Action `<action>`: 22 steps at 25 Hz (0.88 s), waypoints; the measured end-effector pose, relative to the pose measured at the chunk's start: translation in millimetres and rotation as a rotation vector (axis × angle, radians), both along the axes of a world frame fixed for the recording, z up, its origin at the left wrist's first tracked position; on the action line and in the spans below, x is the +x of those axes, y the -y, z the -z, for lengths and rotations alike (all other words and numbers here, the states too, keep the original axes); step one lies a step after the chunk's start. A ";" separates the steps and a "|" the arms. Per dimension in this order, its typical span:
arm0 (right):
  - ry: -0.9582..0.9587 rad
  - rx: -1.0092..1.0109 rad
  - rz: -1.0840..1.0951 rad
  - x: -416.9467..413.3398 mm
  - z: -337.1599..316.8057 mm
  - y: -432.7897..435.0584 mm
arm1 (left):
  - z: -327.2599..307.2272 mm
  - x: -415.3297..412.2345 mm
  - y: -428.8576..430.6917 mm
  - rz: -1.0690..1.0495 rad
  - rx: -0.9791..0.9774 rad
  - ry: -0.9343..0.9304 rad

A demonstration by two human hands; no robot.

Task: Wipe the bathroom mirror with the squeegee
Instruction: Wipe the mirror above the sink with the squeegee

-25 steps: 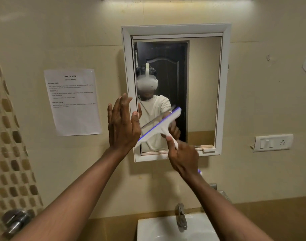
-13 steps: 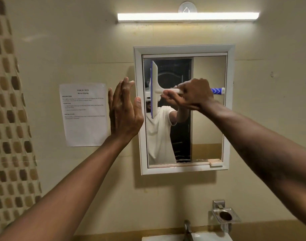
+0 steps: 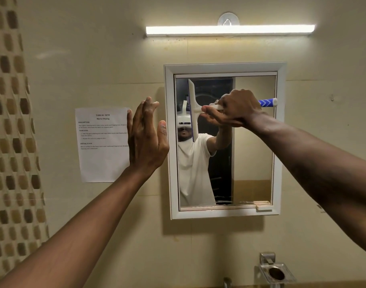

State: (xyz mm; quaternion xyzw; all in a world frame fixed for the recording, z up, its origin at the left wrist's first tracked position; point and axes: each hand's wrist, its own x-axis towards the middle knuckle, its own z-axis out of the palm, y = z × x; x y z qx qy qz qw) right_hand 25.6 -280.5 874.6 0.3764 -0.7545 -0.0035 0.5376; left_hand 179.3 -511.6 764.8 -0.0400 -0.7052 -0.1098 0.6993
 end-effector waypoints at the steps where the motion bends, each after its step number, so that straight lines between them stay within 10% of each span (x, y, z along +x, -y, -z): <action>1: 0.004 -0.009 0.005 -2.6 1.0 -0.9 | 0.6 -0.9 -1.3 0.002 -0.003 0.000; 22: 0.176 -0.217 -0.040 -30.7 37.8 -68.5 | 13.1 -2.2 -21.6 -0.017 -0.029 0.053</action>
